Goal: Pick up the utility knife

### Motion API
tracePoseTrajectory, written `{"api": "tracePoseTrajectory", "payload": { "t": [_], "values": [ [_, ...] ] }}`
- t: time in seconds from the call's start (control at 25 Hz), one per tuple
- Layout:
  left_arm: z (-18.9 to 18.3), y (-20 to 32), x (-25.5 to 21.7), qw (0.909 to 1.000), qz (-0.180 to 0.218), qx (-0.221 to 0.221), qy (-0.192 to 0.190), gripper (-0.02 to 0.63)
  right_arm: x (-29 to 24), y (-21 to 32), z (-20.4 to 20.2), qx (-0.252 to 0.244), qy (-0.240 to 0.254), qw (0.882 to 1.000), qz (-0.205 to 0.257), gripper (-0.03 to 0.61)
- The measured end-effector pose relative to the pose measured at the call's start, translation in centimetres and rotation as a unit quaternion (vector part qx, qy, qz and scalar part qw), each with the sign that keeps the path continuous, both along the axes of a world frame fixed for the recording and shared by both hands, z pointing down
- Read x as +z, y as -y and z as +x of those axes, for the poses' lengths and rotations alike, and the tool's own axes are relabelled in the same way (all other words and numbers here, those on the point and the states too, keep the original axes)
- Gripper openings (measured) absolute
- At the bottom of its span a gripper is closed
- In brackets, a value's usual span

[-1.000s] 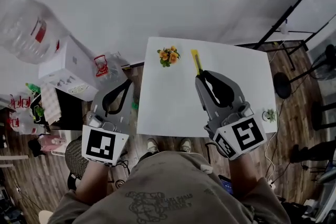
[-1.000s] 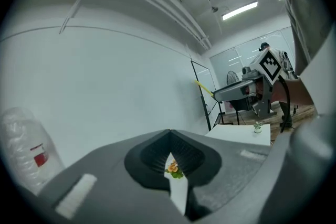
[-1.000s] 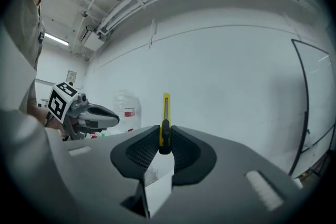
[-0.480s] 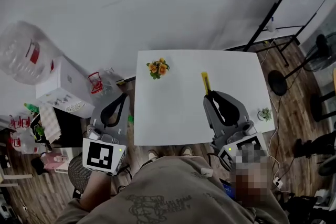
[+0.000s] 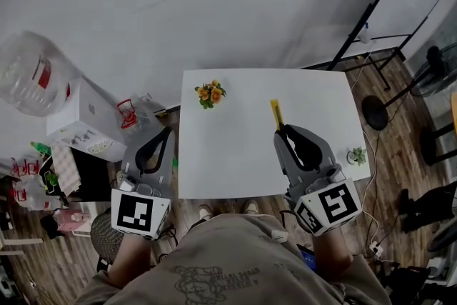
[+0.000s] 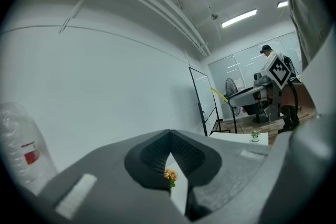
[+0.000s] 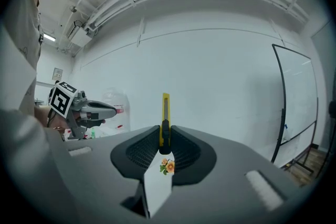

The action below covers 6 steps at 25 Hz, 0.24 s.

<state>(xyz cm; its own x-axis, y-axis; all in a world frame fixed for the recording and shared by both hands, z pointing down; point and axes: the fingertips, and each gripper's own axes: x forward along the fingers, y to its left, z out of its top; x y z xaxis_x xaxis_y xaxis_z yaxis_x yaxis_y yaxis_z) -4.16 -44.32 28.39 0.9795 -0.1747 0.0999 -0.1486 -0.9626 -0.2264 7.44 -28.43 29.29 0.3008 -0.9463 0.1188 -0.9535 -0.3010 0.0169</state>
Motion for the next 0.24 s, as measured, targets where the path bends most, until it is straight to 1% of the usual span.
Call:
{"api": "tracePoseTrajectory", "payload": {
  "t": [0.24],
  "values": [
    [0.08,-0.25,0.48,0.9999,0.000,-0.006,0.015,0.001,0.10,-0.18,0.45,0.002,0.004,1.000,0.003,0.091]
  ]
}}
